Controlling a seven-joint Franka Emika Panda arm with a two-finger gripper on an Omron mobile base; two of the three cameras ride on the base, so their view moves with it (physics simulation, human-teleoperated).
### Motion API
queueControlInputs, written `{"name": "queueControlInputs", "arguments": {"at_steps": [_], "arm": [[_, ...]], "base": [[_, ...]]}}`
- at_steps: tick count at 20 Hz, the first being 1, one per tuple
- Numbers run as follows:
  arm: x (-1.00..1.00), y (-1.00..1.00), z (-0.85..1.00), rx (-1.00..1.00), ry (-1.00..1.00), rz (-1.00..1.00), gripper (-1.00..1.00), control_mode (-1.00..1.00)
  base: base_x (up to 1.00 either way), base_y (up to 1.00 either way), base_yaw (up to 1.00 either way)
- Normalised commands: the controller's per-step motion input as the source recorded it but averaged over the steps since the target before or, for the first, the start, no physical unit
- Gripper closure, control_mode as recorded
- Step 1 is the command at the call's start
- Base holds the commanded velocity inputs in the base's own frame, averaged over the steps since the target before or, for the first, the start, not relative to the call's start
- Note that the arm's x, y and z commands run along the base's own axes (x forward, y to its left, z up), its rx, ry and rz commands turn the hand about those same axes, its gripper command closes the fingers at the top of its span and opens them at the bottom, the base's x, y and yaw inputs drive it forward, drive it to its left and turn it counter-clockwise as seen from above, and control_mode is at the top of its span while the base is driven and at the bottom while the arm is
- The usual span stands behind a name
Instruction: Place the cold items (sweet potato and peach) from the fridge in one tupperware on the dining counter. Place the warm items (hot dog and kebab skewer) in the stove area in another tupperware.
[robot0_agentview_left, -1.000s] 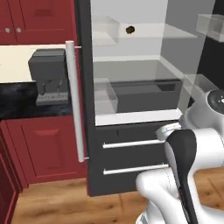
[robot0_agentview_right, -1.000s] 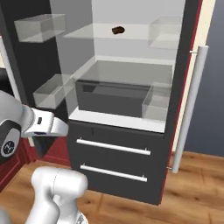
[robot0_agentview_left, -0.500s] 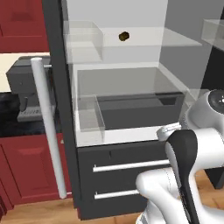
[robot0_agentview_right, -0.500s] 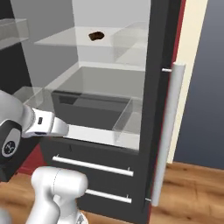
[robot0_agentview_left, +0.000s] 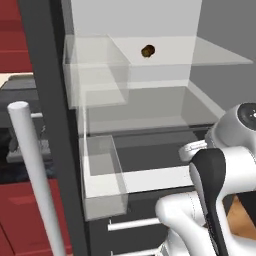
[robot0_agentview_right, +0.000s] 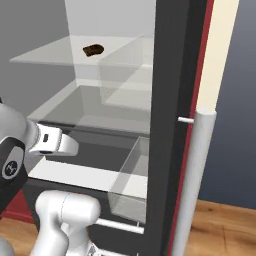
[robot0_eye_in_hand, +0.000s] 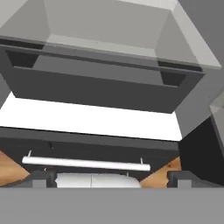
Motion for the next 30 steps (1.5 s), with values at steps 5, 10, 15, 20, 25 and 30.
{"name": "queueControlInputs", "arguments": {"at_steps": [5,10,15,20,25,30], "arm": [[0.0,0.0,0.0,0.0,0.0,0.0,-1.0,1.0],[0.0,0.0,0.0,0.0,0.0,0.0,-1.0,1.0],[0.2,0.04,0.12,0.06,0.01,0.0,-1.0,-1.0],[0.49,0.25,0.96,0.07,0.02,0.0,-1.0,-1.0],[0.08,0.32,1.0,0.0,0.0,-0.06,-1.0,-1.0],[0.25,0.12,0.78,0.02,0.0,-0.09,-1.0,-1.0]], "base": [[0.64,0.06,-0.26],[0.49,0.17,-0.35],[0.04,0.0,-0.03],[0.0,0.0,0.0],[0.0,0.0,0.0],[0.0,0.0,0.0]]}}
